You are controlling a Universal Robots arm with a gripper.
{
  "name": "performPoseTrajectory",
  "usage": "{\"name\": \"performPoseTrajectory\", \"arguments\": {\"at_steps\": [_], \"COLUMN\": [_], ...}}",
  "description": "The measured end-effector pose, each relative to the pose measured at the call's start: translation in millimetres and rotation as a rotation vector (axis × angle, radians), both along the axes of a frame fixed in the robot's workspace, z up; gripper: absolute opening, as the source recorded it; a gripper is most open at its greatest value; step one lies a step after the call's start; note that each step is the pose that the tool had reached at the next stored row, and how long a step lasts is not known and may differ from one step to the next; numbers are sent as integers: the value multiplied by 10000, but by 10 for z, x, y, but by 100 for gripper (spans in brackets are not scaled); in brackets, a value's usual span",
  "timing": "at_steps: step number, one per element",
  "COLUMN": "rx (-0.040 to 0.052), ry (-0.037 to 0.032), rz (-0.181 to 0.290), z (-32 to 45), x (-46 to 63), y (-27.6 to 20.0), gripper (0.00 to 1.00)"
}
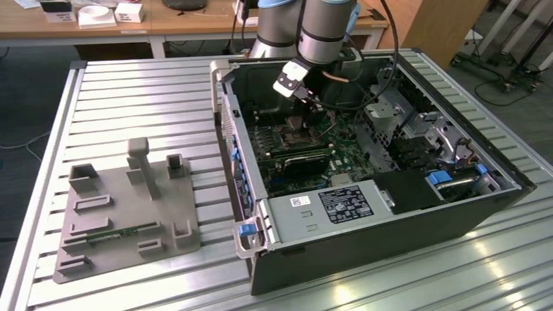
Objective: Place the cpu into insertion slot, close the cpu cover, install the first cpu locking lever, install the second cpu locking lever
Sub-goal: 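Place the cpu into insertion slot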
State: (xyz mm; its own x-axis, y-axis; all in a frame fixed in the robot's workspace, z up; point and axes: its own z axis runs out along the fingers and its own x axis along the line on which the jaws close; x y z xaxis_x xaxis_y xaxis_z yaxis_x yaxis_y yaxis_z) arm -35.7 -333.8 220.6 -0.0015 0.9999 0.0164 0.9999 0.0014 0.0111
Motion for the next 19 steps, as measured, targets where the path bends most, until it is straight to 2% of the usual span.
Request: {"name": "performPoseTrajectory", "arguments": {"at_steps": [9, 19], "rx": [0, -1], "ry": [0, 1], "rz": [0, -1], "z": [-47, -54], "x": [0, 0], "y": [-26, -27], "gripper": [54, 54]}}
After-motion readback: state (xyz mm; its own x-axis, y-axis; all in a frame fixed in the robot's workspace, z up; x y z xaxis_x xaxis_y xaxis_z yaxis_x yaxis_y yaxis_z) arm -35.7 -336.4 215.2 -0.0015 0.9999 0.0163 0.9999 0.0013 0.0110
